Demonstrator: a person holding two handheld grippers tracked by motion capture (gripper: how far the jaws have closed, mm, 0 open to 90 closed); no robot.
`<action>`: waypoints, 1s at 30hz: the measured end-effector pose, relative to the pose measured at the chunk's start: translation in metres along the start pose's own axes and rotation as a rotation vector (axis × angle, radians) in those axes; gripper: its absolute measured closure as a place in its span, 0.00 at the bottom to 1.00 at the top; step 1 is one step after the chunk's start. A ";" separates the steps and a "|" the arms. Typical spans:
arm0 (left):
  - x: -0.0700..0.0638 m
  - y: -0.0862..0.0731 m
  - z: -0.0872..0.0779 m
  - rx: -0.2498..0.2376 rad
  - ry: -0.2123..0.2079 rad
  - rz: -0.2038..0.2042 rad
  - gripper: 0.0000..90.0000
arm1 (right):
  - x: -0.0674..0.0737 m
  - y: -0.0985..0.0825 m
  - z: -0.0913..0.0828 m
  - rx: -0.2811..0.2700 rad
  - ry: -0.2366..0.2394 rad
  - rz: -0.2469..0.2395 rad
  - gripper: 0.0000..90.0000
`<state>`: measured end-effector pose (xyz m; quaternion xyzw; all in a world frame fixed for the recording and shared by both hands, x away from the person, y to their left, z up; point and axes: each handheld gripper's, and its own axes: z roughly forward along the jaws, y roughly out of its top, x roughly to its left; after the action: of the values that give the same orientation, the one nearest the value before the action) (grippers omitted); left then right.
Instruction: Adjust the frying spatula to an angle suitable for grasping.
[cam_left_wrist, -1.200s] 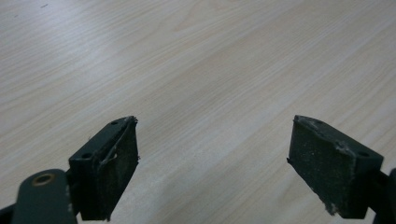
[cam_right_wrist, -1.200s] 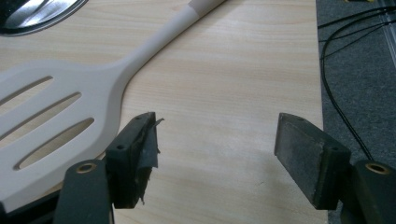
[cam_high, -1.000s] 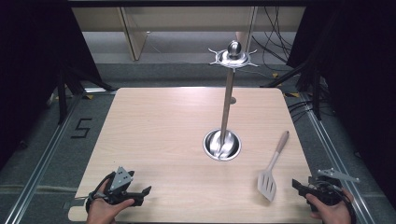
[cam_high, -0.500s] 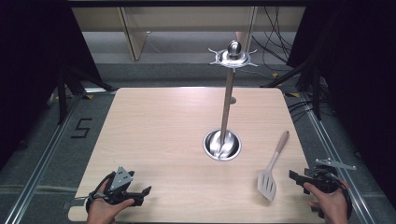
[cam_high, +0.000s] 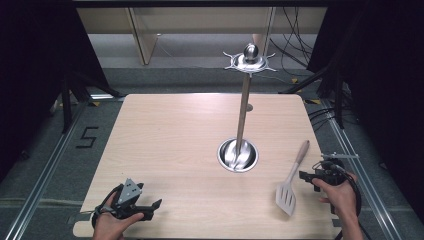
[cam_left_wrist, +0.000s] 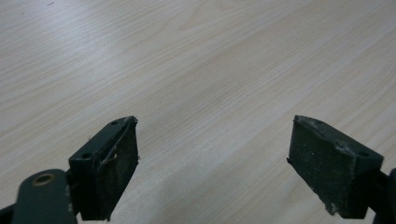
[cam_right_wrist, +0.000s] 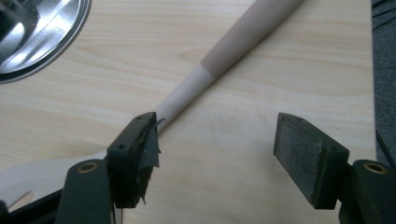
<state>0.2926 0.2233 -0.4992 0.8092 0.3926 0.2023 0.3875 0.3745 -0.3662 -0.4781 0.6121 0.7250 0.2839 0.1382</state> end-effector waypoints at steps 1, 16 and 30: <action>0.000 0.000 -0.001 0.009 -0.003 0.002 0.17 | -0.001 0.003 0.002 0.022 -0.011 -0.019 0.36; -0.001 0.001 -0.001 0.001 -0.005 -0.007 0.17 | 0.016 0.038 0.029 0.136 -0.012 -0.039 0.36; 0.000 0.001 -0.002 0.001 -0.004 0.009 0.17 | 0.032 0.054 0.044 0.296 -0.077 -0.084 0.44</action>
<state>0.2918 0.2235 -0.4970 0.8116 0.3883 0.2023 0.3868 0.4352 -0.3195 -0.4777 0.6053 0.7781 0.1443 0.0857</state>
